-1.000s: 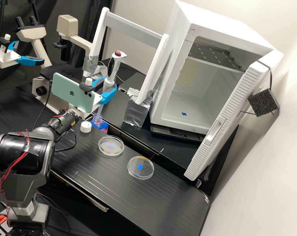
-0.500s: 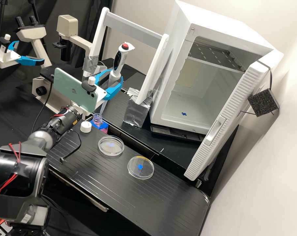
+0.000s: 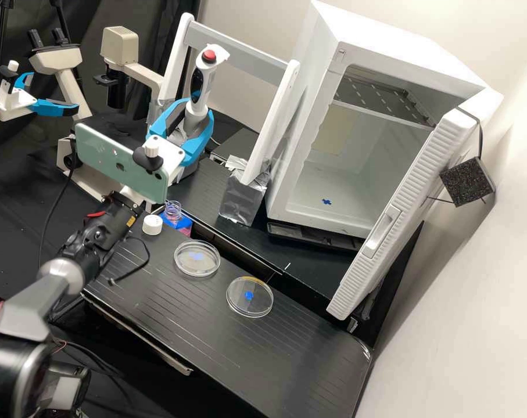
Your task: Use the pipette
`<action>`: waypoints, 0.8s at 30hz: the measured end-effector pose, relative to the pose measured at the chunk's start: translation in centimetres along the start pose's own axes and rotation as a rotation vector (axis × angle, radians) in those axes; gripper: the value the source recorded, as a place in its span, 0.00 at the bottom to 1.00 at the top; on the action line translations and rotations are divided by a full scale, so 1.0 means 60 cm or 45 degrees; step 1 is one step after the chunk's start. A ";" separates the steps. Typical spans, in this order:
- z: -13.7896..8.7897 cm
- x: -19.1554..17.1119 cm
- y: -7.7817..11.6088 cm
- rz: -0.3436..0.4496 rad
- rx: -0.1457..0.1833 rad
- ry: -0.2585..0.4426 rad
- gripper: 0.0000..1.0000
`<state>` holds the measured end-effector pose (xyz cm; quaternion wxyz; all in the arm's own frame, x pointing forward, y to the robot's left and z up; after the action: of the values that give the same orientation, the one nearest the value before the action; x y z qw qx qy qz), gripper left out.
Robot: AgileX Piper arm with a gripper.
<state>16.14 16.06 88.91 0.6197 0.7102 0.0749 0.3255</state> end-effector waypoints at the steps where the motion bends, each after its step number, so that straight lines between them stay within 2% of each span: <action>1: 0.005 -0.006 0.008 0.005 -0.027 0.013 0.00; 3: 0.021 -0.020 0.023 0.008 -0.037 0.013 0.00; 4: 0.027 -0.024 0.029 0.016 -0.056 0.005 0.00; 5: 0.034 -0.029 0.035 0.024 -0.040 -0.003 0.00; 9: 0.070 -0.057 0.057 0.027 -0.046 -0.077 0.00; 11: 0.081 -0.069 0.066 0.033 -0.025 -0.126 0.00; 12: 0.087 -0.076 0.070 0.041 -0.038 -0.155 0.00; 14: 0.095 -0.088 0.077 0.081 -0.044 -0.207 0.00; 19: 0.102 -0.109 0.083 0.156 -0.054 -0.268 0.00; 24: 0.104 -0.125 0.082 0.207 -0.032 -0.295 0.00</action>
<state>12.31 5.93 90.60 0.6047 0.7389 -0.0591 0.2913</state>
